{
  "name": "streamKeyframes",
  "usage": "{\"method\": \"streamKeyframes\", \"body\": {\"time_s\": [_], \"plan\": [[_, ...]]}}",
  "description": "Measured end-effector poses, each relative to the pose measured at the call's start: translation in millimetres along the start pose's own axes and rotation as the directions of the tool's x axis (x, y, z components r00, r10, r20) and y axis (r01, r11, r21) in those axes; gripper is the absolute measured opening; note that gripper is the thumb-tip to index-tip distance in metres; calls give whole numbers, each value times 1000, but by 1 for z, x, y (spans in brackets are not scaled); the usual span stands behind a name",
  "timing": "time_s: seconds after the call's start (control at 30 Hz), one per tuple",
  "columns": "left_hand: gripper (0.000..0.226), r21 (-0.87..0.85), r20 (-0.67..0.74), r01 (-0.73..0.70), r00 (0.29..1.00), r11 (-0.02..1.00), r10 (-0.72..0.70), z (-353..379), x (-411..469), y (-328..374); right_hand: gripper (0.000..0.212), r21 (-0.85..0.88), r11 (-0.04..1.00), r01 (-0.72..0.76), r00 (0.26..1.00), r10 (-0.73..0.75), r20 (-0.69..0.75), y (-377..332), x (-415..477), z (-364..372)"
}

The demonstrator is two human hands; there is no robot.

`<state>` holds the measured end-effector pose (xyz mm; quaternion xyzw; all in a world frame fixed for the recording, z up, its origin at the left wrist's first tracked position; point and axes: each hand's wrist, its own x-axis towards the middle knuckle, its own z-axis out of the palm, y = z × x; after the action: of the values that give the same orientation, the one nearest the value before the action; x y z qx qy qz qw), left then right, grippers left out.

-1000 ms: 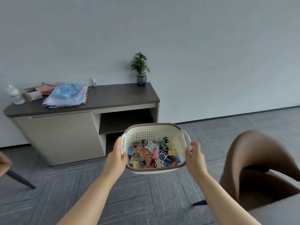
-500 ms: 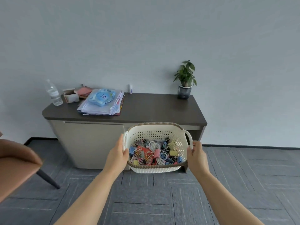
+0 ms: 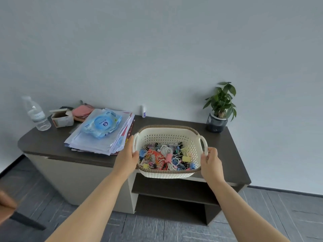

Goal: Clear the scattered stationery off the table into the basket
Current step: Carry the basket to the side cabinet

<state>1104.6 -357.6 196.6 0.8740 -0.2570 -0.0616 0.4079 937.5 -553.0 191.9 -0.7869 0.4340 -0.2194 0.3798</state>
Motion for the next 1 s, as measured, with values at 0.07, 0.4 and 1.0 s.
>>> {"method": "streamKeyframes", "body": {"time_s": [0.07,0.4,1.0], "plan": [[58,10,18,-3,1000,1000,3,12,37,-2,28,-6,1000,-20,1000,20,-10,0,31,11],[61,-26,216,-87,972,996,90,70,220,-7,27,11,981,-195,970,194,-144,3,172,66],[62,-18,286,35,958,999,-28,156,333,-12,27,-68,945,-321,946,317,-65,21,316,92]]}}
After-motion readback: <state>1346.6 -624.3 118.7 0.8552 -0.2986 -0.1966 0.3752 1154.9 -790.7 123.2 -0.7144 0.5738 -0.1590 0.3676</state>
